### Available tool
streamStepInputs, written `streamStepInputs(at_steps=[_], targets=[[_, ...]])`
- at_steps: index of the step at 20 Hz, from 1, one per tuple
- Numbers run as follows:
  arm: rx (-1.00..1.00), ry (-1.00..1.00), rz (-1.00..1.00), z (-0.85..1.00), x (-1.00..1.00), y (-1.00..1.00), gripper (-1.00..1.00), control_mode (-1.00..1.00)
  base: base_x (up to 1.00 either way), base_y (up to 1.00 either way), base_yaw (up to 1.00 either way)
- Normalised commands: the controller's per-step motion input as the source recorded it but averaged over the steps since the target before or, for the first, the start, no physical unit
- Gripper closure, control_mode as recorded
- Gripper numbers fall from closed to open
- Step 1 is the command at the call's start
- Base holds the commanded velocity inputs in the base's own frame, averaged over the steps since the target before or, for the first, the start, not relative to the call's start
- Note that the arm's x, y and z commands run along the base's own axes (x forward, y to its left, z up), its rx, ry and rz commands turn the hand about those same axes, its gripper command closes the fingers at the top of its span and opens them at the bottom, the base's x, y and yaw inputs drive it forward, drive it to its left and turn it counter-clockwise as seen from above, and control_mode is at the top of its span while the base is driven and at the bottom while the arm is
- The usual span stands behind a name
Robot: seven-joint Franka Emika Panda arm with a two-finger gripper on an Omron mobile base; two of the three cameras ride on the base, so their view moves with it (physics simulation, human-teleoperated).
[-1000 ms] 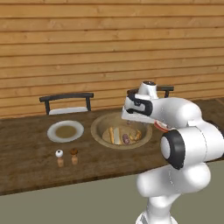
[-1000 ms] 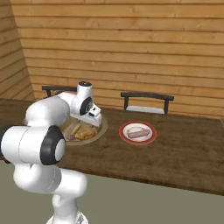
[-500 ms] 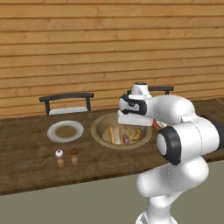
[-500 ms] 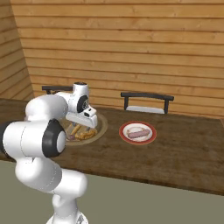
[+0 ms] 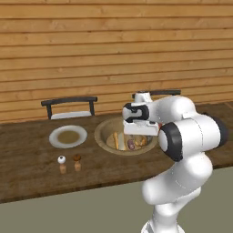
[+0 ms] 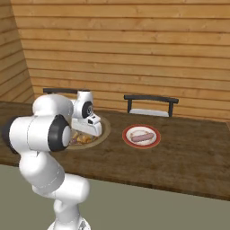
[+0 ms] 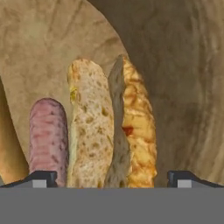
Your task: Place one bun and one sausage from the bowl on each plate.
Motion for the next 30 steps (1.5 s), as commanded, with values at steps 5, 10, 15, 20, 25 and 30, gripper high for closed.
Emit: streamStepInputs(at_steps=[5,10,15,20,25,30], targets=[[-0.01,0.06,-0.03,-0.09,-0.15,-0.03,-1.00,-1.00,0.00,0.00,0.00],[-0.09,0.00,-0.01,-0.20,0.13,0.11,-1.00,-1.00,0.00,0.00,0.00],[-0.12,-0.01,-0.04,-0.33,0.00,0.10,1.00,-1.00,0.00,0.00,0.00],[0.00,-0.06,0.00,0.04,-0.27,-0.01,1.00,-1.00,0.00,0.00,0.00],[-0.01,-0.23,-0.07,0.22,-0.74,-0.25,1.00,-1.00,0.00,0.00,0.00],[-0.07,-0.42,-0.20,0.94,-0.04,-0.33,1.00,-1.00,0.00,0.00,0.00]])
